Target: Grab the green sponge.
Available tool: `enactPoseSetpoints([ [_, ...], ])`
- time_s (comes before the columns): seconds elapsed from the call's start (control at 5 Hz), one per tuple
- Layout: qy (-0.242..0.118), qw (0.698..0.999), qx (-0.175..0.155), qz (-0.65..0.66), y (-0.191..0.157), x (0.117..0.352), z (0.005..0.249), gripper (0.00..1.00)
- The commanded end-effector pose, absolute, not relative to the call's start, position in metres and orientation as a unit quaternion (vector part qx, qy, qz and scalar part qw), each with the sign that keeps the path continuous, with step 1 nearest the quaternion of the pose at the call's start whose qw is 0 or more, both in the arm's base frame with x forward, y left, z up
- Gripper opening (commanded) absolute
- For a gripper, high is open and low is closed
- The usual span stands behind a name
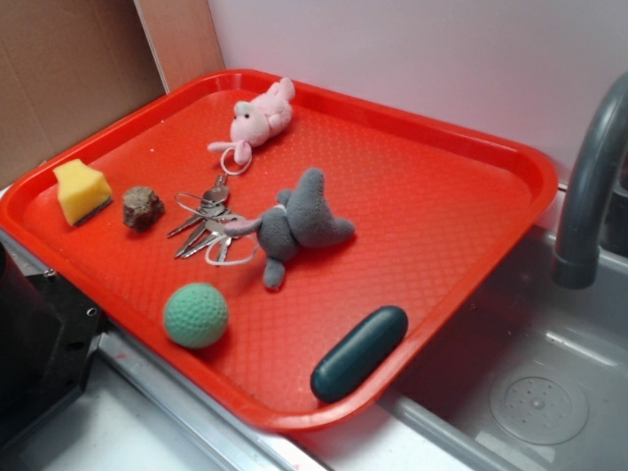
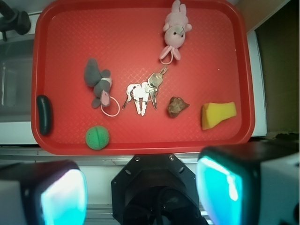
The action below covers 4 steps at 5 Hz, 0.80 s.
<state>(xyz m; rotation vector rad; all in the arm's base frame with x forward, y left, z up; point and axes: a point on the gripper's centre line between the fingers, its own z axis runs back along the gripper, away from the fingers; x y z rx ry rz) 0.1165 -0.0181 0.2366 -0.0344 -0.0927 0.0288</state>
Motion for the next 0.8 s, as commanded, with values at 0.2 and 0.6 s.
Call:
enactPoseSetpoints([
  [0.2,-0.018,0.995,0.005,0.101,0.029,0.126,0.197,1.0],
  [0.6,-0.058,0.943,0.033,0.326,0.086,0.129,0.15,1.0],
])
